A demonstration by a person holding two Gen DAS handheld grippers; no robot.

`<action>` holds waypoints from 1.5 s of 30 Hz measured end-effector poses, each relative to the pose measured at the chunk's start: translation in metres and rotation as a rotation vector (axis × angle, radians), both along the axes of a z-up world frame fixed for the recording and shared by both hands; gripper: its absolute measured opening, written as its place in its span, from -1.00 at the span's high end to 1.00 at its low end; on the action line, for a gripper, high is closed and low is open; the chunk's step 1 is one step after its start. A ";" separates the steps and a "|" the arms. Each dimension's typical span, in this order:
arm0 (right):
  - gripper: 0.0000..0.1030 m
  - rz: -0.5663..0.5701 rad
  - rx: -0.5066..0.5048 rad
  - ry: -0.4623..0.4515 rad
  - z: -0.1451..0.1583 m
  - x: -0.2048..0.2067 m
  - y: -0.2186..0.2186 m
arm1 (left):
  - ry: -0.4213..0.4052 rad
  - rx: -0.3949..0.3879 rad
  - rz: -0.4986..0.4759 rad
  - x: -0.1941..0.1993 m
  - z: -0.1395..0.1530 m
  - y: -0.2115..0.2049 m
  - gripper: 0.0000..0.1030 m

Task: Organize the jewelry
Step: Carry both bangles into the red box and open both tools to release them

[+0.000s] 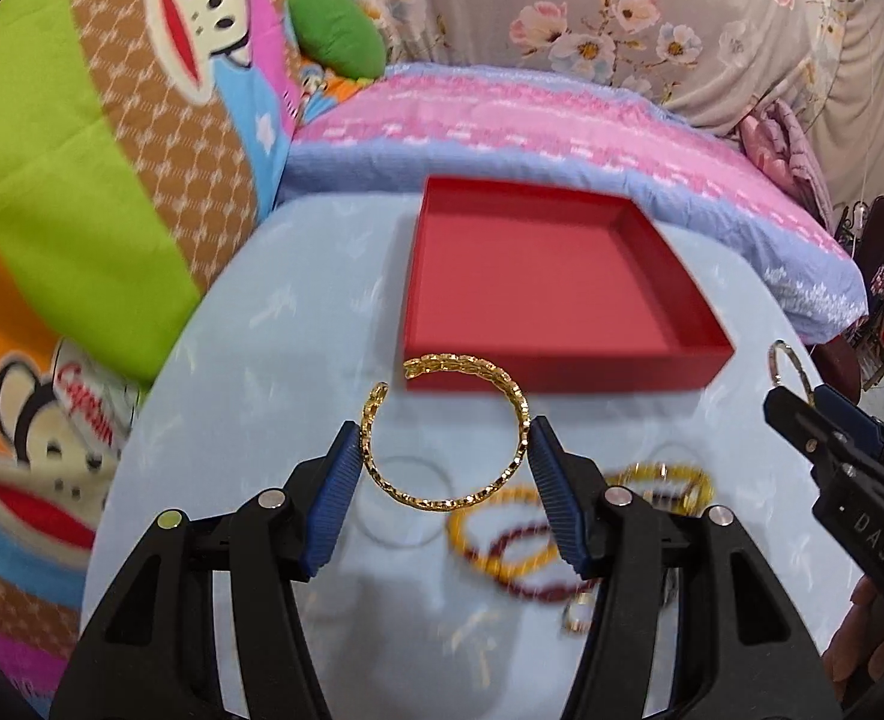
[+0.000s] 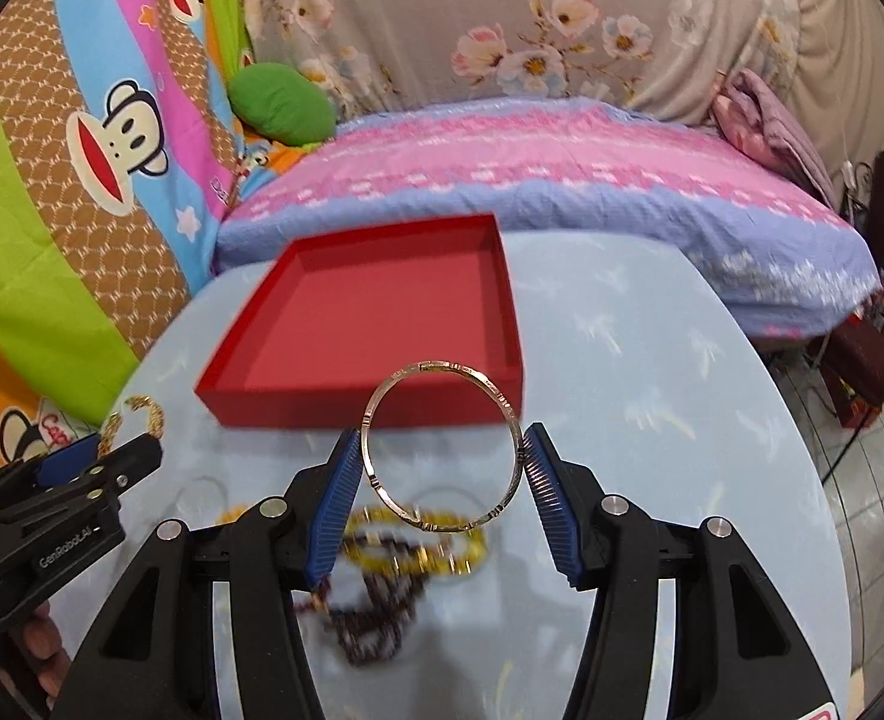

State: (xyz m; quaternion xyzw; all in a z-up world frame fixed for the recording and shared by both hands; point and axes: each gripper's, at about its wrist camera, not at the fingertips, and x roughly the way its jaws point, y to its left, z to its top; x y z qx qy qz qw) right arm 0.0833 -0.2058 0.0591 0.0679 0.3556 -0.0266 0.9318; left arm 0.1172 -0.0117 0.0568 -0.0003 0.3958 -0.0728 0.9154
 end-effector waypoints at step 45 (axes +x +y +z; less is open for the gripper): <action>-0.05 0.034 -0.051 0.296 -0.063 0.282 -0.018 | 0.155 0.080 -0.089 0.271 -0.054 -0.071 -0.15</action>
